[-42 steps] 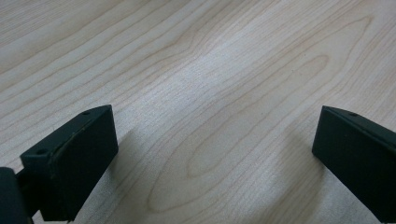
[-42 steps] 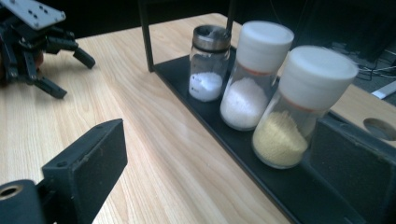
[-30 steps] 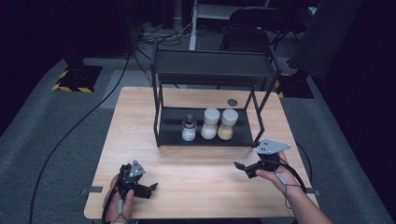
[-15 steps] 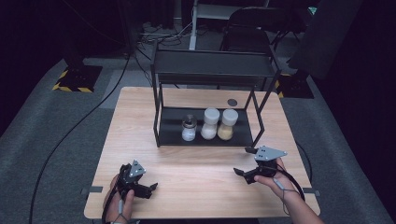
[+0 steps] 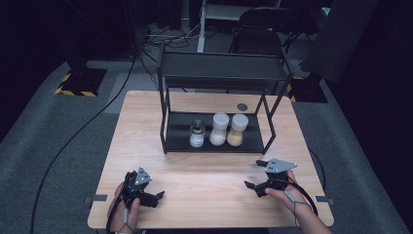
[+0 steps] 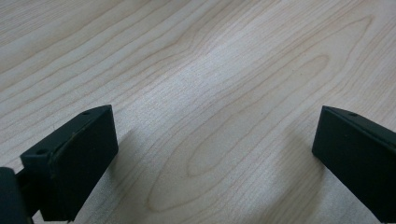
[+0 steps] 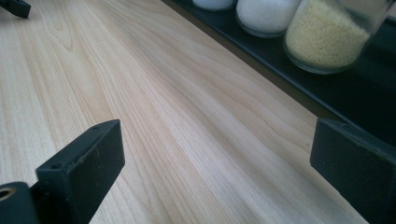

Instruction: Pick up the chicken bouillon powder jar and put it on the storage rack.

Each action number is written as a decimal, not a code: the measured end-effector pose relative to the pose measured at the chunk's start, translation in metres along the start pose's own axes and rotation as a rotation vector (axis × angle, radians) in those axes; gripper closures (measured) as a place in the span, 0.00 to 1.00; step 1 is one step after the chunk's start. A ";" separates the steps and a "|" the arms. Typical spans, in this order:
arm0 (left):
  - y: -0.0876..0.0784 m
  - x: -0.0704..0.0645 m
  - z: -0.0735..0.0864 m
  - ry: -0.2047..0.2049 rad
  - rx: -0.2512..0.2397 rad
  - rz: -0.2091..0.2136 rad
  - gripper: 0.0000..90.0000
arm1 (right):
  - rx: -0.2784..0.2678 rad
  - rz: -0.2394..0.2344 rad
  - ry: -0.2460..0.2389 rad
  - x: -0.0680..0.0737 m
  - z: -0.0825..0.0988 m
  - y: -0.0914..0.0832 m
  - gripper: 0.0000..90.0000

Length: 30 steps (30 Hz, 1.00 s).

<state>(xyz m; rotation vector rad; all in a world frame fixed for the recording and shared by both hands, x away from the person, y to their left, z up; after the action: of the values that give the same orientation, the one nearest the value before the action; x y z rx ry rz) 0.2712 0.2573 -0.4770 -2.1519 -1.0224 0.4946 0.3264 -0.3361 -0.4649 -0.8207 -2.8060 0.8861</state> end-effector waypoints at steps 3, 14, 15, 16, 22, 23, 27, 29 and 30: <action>0.000 0.000 0.000 0.000 0.000 0.000 0.00 | 0.009 -0.003 0.005 0.000 0.003 0.002 0.04; 0.000 0.000 0.000 -0.001 -0.001 -0.001 0.00 | 0.040 -0.016 0.017 0.002 0.010 0.006 0.04; 0.000 0.000 0.000 0.000 -0.001 -0.001 0.00 | 0.041 -0.015 0.017 0.002 0.011 0.007 0.04; 0.000 0.000 0.000 -0.002 -0.001 -0.001 0.00 | 0.044 -0.016 0.021 0.003 0.011 0.007 0.04; 0.000 0.000 0.000 0.000 0.000 -0.001 0.00 | 0.060 -0.027 0.023 0.003 0.014 0.008 0.04; 0.000 0.000 0.000 0.001 0.000 -0.001 0.00 | 0.061 -0.028 0.025 0.004 0.015 0.008 0.04; 0.000 0.000 0.000 -0.001 -0.001 0.000 0.00 | 0.075 -0.034 0.022 0.004 0.015 0.008 0.04; 0.000 0.000 0.000 -0.001 -0.001 -0.001 0.00 | 0.083 -0.036 0.021 0.004 0.014 0.008 0.04; 0.000 0.000 0.000 -0.001 -0.001 -0.001 0.00 | 0.096 -0.037 0.020 0.004 0.014 0.008 0.04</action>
<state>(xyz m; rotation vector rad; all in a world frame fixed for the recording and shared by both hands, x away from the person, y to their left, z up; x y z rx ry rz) 0.2710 0.2571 -0.4771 -2.1520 -1.0245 0.4942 0.3236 -0.3352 -0.4809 -0.7576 -2.7277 0.9923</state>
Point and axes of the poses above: each handheld gripper's, and its own axes: y roughly forward along the jaws, z roughly out of its underside, x roughly to its left, the point moved 4 cm from there along y, roughly forward along the jaws, and after that the axes turned 3 degrees about -y, right-handed, at the moved point
